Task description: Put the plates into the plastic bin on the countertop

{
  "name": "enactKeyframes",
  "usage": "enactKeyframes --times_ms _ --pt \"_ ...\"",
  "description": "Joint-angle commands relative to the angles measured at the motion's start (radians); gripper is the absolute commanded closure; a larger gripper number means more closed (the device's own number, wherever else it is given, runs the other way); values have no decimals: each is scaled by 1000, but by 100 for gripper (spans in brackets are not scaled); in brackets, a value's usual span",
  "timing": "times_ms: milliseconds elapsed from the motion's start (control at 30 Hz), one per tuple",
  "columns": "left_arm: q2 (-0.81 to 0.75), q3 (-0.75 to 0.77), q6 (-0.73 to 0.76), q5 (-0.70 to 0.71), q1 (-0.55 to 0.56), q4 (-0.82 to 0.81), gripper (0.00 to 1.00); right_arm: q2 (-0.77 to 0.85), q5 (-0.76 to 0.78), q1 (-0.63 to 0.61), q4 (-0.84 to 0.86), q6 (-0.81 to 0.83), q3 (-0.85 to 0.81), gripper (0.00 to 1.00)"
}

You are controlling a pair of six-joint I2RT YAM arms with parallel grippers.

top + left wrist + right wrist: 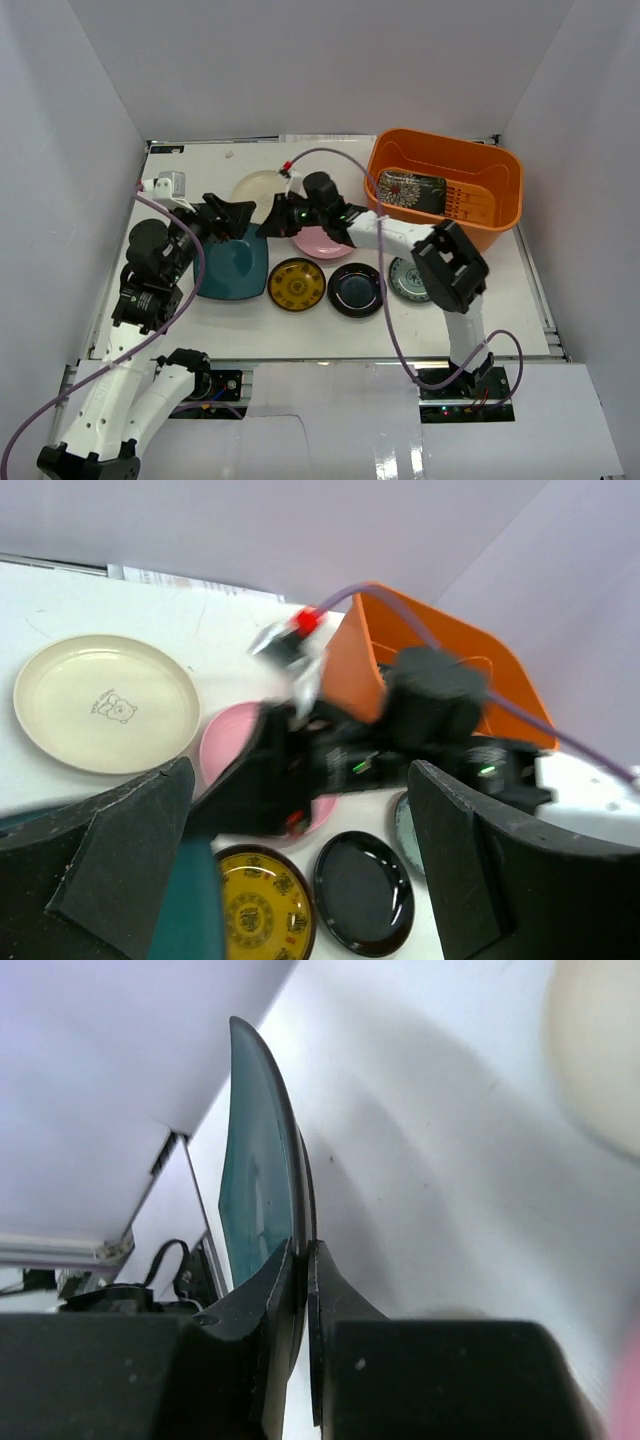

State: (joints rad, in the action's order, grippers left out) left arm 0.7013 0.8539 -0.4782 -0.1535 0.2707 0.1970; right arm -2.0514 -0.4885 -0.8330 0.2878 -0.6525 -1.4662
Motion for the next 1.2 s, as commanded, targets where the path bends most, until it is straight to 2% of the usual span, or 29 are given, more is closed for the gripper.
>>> enactKeyframes --times_ms 0,200,233,433,533,667,800,900,933,1000,1033,1100,1167 --pt "-40 25 -52 23 4 -31 2 267 45 135 160 -35 91 92" --pt "0 -1 -106 5 5 -88 3 593 2 498 209 -134 312 92" --pt "15 -30 -135 -1 5 -100 3 626 2 602 220 -153 372 92" --pt "237 -95 -246 17 5 -165 5 743 14 973 215 -202 523 92" --pt "366 -112 -324 75 -7 -189 6 711 33 1055 209 -196 564 92" --pt "493 -151 -422 170 -28 -309 7 645 99 1075 180 -142 577 92" --pt "650 -89 -419 259 -50 -332 7 567 139 1077 139 -87 535 92" --pt "762 -63 -419 247 -85 -378 7 542 168 1075 76 -26 511 90" --pt "833 -49 -421 220 -112 -381 7 533 175 1074 24 12 498 86" --pt "903 -9 -421 155 -149 -393 7 530 211 1062 -10 49 485 63" --pt "961 -1 -419 134 -157 -418 7 534 224 1057 -39 85 481 44" --pt "1010 26 -412 91 -178 -438 7 559 277 1043 -74 115 466 22" --pt "1075 51 -402 63 -191 -462 8 594 319 1032 -122 166 455 7"
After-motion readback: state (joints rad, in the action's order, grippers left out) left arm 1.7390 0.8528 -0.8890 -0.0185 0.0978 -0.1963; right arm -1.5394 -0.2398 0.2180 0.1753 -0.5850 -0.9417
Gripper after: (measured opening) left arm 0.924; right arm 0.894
